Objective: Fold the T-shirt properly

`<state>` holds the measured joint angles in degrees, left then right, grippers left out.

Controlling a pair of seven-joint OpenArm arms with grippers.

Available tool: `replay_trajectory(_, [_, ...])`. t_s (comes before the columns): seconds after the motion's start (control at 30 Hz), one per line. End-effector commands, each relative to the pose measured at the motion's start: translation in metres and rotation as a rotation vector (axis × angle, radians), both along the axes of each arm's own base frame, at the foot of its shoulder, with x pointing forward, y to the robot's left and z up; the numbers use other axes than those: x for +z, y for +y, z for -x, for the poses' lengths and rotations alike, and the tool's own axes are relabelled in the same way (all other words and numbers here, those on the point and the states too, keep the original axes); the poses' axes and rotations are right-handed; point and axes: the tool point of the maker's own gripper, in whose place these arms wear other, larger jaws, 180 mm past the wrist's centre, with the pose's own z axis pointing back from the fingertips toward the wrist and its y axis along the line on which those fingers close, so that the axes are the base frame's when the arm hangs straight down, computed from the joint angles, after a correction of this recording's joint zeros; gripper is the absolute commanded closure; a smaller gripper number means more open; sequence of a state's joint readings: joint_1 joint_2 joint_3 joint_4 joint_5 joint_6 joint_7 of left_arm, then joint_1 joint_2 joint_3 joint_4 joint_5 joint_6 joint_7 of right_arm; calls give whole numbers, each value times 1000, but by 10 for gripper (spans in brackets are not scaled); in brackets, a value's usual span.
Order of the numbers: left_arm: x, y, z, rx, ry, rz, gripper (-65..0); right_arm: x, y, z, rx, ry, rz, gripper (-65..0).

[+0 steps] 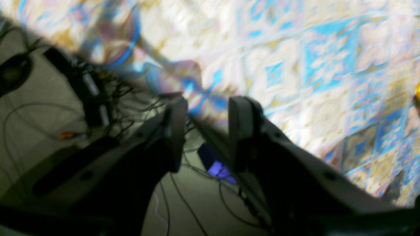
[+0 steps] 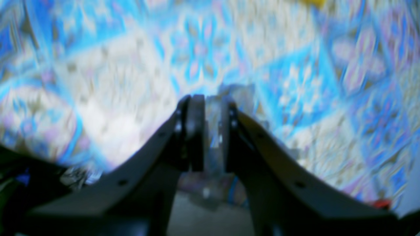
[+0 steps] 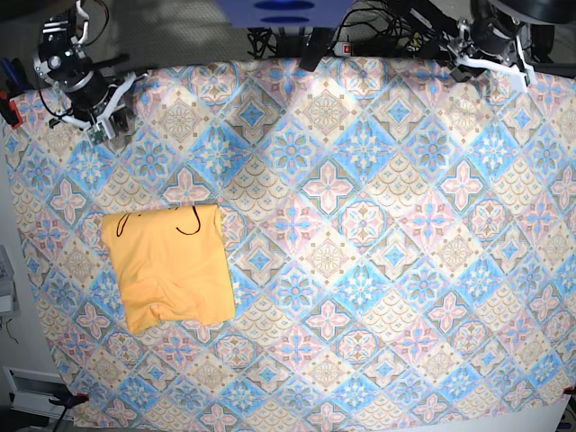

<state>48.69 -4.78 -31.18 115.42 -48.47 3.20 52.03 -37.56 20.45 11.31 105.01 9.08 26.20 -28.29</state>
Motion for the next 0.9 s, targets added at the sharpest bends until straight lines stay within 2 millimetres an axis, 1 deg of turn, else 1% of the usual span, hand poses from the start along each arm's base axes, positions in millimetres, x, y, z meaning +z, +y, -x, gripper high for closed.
replay_trajectory(0.0, [4,2,7,-10,7,-11,-209,6,1,7,-8,-29,-22,-86])
replay_trajectory(0.13, [1,1,33,-14,78,-11,-209,-2,-1,50,-65,23,-49,-86])
replay_trajectory(0.17, [-1,-2,38,-22,93,-5,-209,-4,-1,58,-69,40,-51,-86])
replay_trajectory(0.2, [-3,-6,43,-37,110,3,-208,-6,0,68,-71,63,-52,-86])
replay_trajectory(0.27, [-7,-12,53,-78,151,1,-208,-9,1,82,-74,96,-54,-86])
replay_trajectory(0.4, [-17,-32,73,-160,230,-2,-208,-17,2,115,-81,179,-57,-86])
replay_trajectory(0.5, [-24,-46,79,-224,262,-8,-204,-23,3,139,-98,234,-63,-86])
replay_trajectory(0.57, [-28,-54,84,-261,285,-11,-174,-26,3,154,-109,273,-65,-86])
replay_trajectory(0.63, [-34,-61,91,-288,310,-7,-162,-31,1,167,-120,307,-64,-86])
replay_trajectory(0.73, [-44,-67,102,-317,348,1,-162,-38,-2,184,-137,354,-64,-85])
replay_trajectory(0.83, [-59,-69,119,-333,409,2,-158,-50,6,202,-137,412,-88,-85])
replay_trajectory(0.87, [-64,-67,119,-334,417,-3,-155,-54,8,207,-138,430,-94,-85])
